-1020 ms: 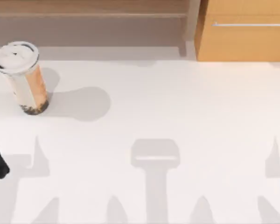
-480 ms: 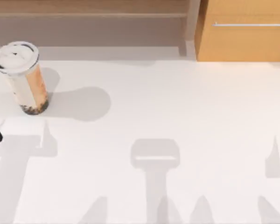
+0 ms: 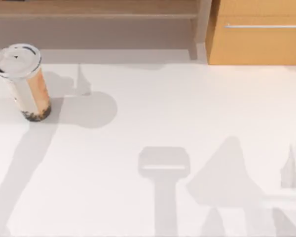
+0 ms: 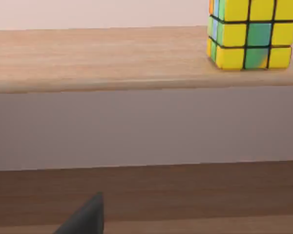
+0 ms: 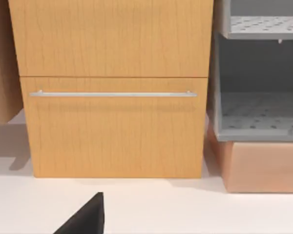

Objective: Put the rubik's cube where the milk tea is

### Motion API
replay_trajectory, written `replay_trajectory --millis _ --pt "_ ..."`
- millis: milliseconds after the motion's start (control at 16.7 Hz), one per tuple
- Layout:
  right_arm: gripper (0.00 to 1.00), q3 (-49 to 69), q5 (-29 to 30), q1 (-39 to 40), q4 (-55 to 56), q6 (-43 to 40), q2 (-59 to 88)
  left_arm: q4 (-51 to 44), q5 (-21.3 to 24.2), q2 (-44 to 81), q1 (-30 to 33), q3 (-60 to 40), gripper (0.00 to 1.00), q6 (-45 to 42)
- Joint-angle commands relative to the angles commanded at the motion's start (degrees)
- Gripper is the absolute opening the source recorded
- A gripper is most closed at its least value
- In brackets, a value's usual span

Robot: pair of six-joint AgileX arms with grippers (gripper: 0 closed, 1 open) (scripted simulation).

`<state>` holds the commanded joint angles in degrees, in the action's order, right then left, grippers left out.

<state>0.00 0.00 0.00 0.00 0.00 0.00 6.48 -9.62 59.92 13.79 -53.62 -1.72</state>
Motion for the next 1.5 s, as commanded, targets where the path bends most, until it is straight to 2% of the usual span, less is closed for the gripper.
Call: replay_trajectory --millis 300,540,1080,1500 --pt "1.0 0.0 0.0 0.0 0.0 0.0 0.0 2.65 -4.74 23.75 3.85 -20.76 1.0 0.22" --pt "1.0 0.0 0.0 0.0 0.0 0.0 0.0 4.06 -7.28 34.65 5.55 -30.6 1.0 0.62" --pt "1.0 0.0 0.0 0.0 0.0 0.0 0.0 3.95 -7.71 36.74 5.58 -32.83 1.0 0.77" --pt "1.0 0.0 0.0 0.0 0.0 0.0 0.0 0.77 -6.65 43.56 4.75 -42.97 1.0 0.72"
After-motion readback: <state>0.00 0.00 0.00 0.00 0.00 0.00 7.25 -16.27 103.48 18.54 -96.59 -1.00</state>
